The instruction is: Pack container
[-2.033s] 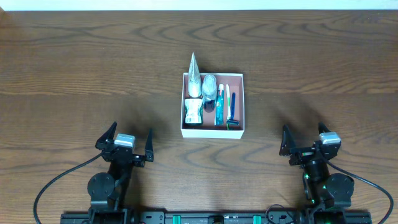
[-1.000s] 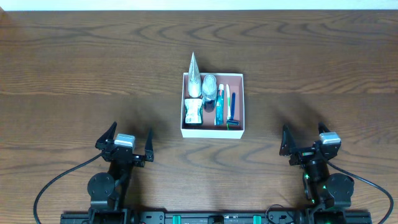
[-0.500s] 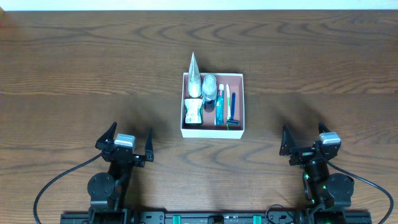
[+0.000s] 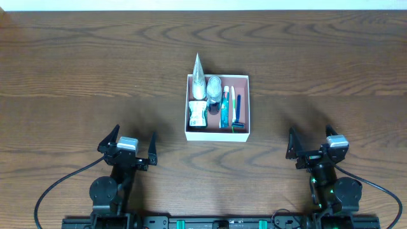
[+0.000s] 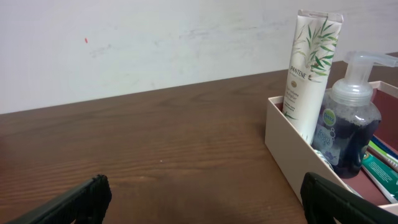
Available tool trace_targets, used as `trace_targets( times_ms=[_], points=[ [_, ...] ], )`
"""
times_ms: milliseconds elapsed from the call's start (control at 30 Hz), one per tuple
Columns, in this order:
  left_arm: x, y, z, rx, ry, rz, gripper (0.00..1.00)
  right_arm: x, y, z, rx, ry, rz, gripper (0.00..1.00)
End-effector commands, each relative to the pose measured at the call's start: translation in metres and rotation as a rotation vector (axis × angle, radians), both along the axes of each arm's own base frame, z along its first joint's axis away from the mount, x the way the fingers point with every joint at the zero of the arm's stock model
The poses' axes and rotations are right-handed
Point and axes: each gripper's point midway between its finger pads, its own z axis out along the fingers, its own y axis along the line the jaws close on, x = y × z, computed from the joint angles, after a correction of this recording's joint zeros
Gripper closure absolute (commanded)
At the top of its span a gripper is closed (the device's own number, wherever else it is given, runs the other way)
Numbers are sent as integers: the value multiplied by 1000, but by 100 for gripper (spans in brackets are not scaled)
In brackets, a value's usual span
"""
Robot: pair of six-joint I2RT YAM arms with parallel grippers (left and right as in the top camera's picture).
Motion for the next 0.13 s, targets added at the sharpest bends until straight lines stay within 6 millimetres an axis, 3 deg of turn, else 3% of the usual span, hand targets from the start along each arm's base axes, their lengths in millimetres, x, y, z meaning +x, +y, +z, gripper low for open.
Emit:
trace_targets(
  times_ms=[0,100],
  points=[
    [-1,-4,-16,14,47,-26,2,0,1,0,-11,-3,1,1],
    [-1,-4,-16,14,47,-26,2,0,1,0,-11,-3,1,1]
  ],
)
